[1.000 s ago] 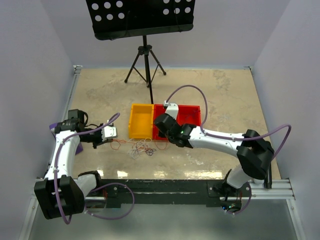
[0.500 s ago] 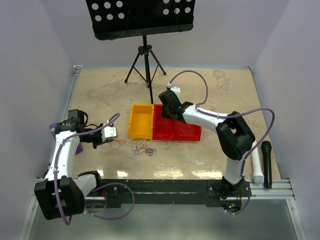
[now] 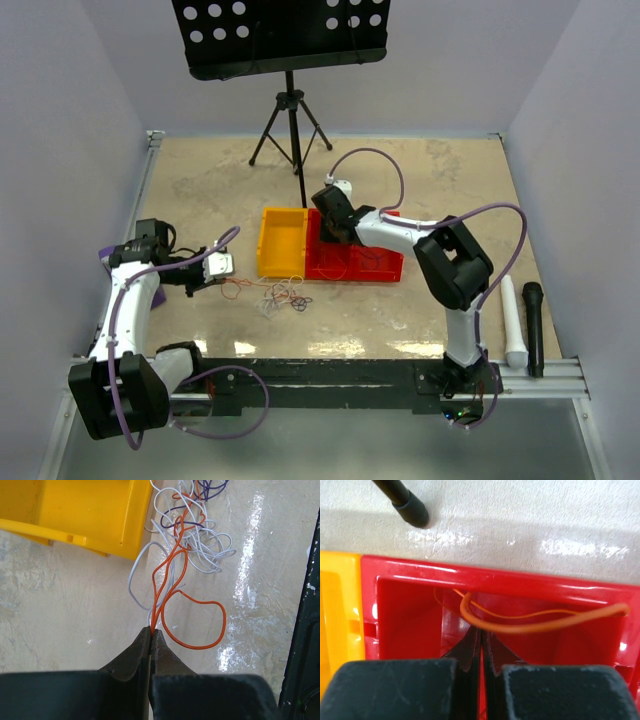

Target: Untangle the cables

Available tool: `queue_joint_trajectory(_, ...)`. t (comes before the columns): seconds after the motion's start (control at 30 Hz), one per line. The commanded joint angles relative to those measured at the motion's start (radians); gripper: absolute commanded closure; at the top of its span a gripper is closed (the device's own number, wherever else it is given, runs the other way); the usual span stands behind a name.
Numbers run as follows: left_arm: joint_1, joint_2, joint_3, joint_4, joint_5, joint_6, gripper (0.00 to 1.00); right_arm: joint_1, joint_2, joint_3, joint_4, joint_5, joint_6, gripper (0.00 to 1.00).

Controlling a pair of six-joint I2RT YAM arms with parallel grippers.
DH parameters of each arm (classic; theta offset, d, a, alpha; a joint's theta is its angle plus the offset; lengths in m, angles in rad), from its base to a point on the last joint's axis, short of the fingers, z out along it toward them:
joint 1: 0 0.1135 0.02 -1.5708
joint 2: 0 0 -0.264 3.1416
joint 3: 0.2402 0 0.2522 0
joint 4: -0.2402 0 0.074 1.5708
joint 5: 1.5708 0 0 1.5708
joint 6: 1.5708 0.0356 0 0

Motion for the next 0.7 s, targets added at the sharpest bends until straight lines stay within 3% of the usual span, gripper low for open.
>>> queue_joint_trajectory(0.0, 0.006, -0.003, -0.001, 0.003, 0.040, 0.004, 1.00, -0.004, -0.009, 0.040, -0.001, 0.033, -0.029, 1.00)
queue_joint_trajectory(0.03, 0.006, -0.005, -0.003, 0.002, 0.040, 0.005, 1.00, -0.004, -0.012, 0.029, -0.003, 0.027, -0.029, 0.98)
queue_joint_trajectory(0.23, 0.005, -0.005, 0.006, 0.003, 0.036, 0.005, 1.00, -0.004, -0.113, -0.041, 0.002, -0.024, -0.017, 0.63)
queue_joint_trajectory(0.37, 0.006, 0.000, 0.013, -0.003, 0.046, 0.004, 1.00, -0.004, -0.190, -0.046, -0.026, -0.030, -0.026, 0.52)
queue_joint_trajectory(0.53, 0.005, -0.001, 0.019, -0.003, 0.049, -0.002, 1.00, -0.004, -0.250, -0.002, -0.081, -0.041, -0.040, 0.50)
queue_joint_trajectory(0.67, 0.005, -0.003, 0.023, 0.009, 0.052, -0.019, 1.00, -0.004, -0.300, 0.055, -0.119, -0.025, -0.043, 0.56)
